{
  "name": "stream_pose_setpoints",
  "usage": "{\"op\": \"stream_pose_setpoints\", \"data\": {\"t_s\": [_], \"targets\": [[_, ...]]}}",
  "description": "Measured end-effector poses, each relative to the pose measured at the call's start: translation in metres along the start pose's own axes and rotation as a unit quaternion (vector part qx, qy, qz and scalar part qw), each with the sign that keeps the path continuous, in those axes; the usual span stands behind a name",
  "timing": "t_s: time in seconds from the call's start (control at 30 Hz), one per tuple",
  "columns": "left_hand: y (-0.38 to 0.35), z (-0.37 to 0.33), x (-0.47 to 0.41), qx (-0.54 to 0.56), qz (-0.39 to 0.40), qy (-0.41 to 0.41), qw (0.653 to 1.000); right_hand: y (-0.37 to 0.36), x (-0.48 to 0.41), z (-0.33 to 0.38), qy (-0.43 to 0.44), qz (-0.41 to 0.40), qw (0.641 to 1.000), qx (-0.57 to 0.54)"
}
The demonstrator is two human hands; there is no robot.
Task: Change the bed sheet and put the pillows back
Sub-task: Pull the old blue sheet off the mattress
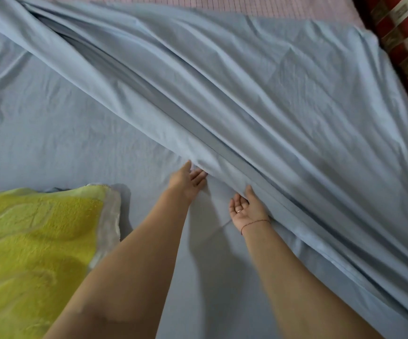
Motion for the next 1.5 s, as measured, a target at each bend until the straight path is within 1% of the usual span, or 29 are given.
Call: {"op": "stream_pose_setpoints", "data": {"t_s": [0.07,0.13,0.23,0.27,0.4,0.5,0.6,0.7,0.77,0.87,0.93,1.0,1.1,1.2,1.3,1.43,1.5], "targets": [[-0.006,0.01,0.005,-0.05,0.048,0.027,0.997,0.007,0.009,-0.007,0.006,0.012,0.999,0.052],[-0.008,0.02,0.007,-0.083,0.071,0.037,0.993,0.016,0.022,-0.019,0.002,0.03,0.995,0.098],[-0.004,0.03,0.012,-0.076,0.089,0.043,0.992,0.033,0.042,-0.041,-0.005,0.051,0.989,0.14],[0.001,0.031,0.012,-0.074,0.085,0.042,0.993,0.037,0.047,-0.047,-0.006,0.054,0.988,0.147],[0.041,0.031,0.016,-0.067,0.016,0.029,0.997,0.044,0.066,-0.069,-0.022,0.074,0.985,0.151],[0.075,0.029,0.02,-0.057,-0.015,0.006,0.998,0.049,0.075,-0.077,-0.051,0.077,0.99,0.111],[0.1,0.031,0.029,-0.062,-0.012,-0.004,0.998,0.054,0.075,-0.074,-0.058,0.053,0.997,-0.017],[0.113,0.036,0.042,-0.062,0.019,0.001,0.998,0.052,0.078,-0.069,-0.044,0.108,0.99,-0.076],[0.122,0.04,0.051,-0.057,0.027,0.0,0.998,0.055,0.083,-0.075,-0.043,0.134,0.987,-0.075],[0.134,0.045,0.067,-0.048,0.024,0.002,0.999,0.066,0.095,-0.087,-0.051,0.122,0.99,-0.056],[0.142,0.047,0.075,-0.034,0.037,0.001,0.999,0.074,0.103,-0.094,-0.053,0.123,0.99,-0.047],[0.15,0.045,0.081,-0.031,0.048,-0.015,0.998,0.08,0.112,-0.098,-0.055,0.138,0.988,-0.04],[0.164,0.045,0.088,-0.035,0.047,-0.037,0.998,0.089,0.122,-0.103,-0.063,0.152,0.985,-0.057],[0.179,0.053,0.094,-0.061,0.016,-0.042,0.997,0.1,0.133,-0.102,-0.062,0.148,0.986,-0.046],[0.194,0.068,0.1,-0.089,-0.026,-0.047,0.995,0.117,0.144,-0.103,-0.061,0.115,0.991,-0.017],[0.225,0.088,0.108,-0.115,-0.088,-0.069,0.987,0.143,0.155,-0.102,-0.052,0.112,0.992,-0.021],[0.239,0.096,0.108,-0.137,-0.116,-0.066,0.982,0.16,0.155,-0.099,-0.049,0.097,0.994,-0.025]]}}
Point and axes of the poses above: each hand's wrist, its own x-axis away from the middle knuckle, its own y-axis out of the back of the hand, z = x × y, the point moved 7 cm from there along -x, towards the middle knuckle, and after that the axes turned 12 degrees about y, right-handed, at the moved point
